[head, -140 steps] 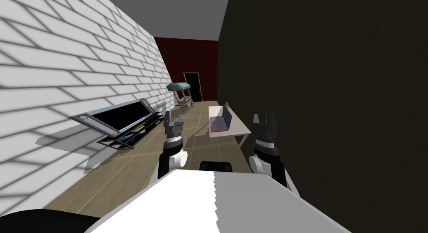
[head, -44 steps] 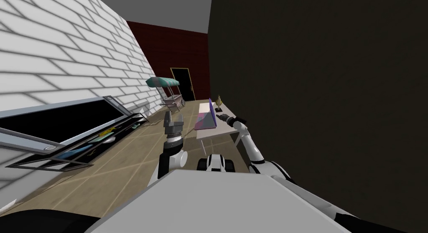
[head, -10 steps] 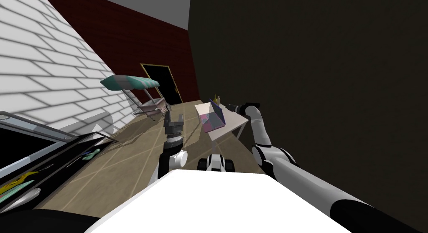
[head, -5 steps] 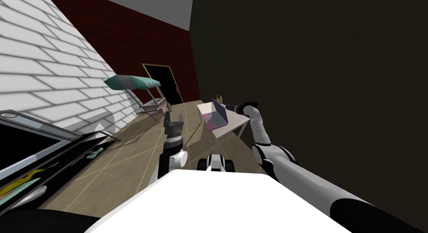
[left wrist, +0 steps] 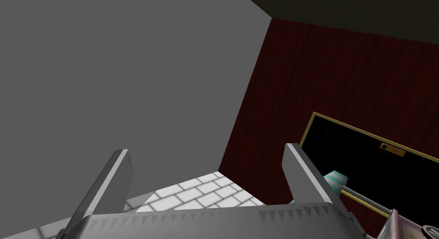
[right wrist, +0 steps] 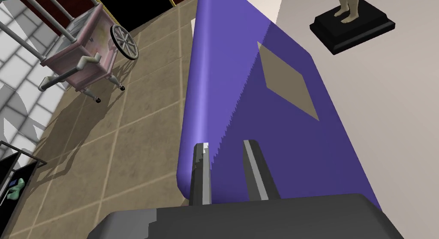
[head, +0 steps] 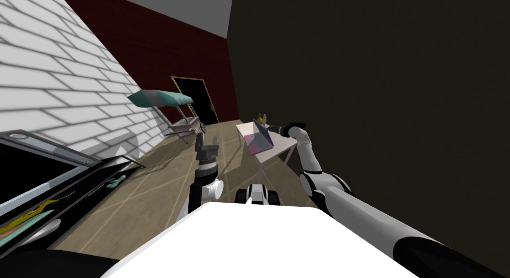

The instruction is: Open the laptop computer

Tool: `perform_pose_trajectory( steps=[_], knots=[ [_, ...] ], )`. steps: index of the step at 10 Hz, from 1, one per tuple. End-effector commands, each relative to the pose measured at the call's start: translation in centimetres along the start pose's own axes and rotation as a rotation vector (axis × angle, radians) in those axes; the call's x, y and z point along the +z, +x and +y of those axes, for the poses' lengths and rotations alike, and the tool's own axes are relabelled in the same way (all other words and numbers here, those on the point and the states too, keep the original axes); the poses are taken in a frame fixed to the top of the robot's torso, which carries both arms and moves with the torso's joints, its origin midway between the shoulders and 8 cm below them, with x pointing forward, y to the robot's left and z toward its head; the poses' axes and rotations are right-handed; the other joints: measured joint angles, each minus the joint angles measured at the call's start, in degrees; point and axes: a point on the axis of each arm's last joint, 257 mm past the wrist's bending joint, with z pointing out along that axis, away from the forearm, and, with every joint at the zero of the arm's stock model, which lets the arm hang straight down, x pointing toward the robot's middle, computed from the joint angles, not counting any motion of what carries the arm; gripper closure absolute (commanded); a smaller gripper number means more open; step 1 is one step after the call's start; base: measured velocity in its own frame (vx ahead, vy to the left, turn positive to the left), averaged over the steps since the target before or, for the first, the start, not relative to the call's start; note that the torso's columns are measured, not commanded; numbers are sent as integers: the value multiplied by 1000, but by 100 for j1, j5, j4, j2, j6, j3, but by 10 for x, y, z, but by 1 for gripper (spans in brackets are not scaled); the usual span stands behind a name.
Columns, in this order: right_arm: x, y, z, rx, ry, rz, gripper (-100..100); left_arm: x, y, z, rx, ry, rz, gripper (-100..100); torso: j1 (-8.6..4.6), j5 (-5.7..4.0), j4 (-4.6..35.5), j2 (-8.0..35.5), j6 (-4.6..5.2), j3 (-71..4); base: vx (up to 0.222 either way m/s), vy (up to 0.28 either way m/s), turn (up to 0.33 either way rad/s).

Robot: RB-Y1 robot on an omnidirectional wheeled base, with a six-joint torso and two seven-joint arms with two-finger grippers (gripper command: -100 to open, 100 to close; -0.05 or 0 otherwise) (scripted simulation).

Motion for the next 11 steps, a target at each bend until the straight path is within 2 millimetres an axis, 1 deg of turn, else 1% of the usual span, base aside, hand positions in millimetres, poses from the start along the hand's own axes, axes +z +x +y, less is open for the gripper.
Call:
perform_pose_trajectory(
  steps=[1,11],
  knots=[
    [1,-12,3,91,26,-1,-100,0,0,0,0,0,0,0,8,3,5,7,-7,4,31,4,-12],
    [4,-62,14,504,134,10,-100,0,0,0,0,0,0,0,17,6,8,20,-1,12,28,13,-27]
  ],
)
